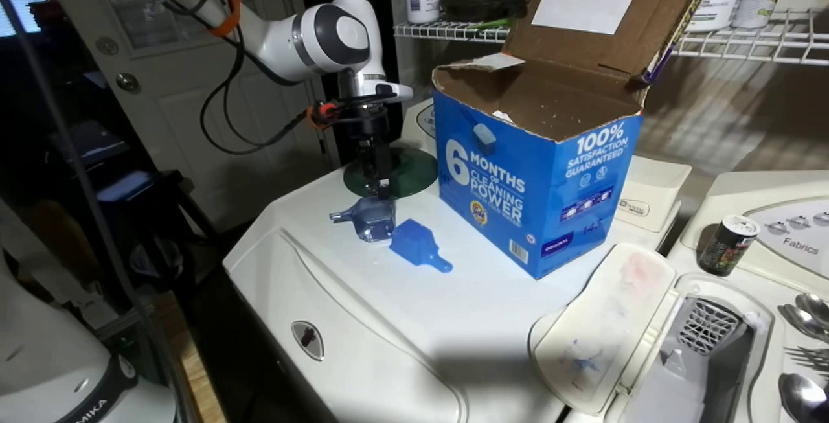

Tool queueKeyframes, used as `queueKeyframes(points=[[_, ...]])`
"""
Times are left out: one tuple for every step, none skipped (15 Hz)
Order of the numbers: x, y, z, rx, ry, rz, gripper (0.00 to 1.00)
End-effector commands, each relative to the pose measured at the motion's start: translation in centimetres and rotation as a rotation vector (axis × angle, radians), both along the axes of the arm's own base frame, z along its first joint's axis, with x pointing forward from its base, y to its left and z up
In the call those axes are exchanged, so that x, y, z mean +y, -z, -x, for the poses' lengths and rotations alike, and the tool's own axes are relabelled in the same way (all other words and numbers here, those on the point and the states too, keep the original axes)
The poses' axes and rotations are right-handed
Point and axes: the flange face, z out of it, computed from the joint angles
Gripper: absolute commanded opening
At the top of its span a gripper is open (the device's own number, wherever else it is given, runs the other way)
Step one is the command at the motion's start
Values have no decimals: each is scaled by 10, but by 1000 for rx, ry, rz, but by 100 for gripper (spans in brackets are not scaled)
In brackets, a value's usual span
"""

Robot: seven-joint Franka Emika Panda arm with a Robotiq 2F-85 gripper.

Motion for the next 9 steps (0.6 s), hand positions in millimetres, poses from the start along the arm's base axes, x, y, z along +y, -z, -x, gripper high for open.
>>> queueKeyframes(points=[[5, 7, -5, 54, 41, -6, 65], [4, 8, -5, 60, 50, 0, 59], [4, 9, -4, 70, 57, 2, 50], [3, 9, -4, 76, 64, 8, 44], [3, 9, -3, 80, 68, 13, 37], [3, 8, -3, 82, 71, 13, 30], [4, 5, -2, 76, 73, 8, 23], [5, 3, -2, 69, 81, -4, 15], [7, -1, -3, 54, 90, -22, 9]])
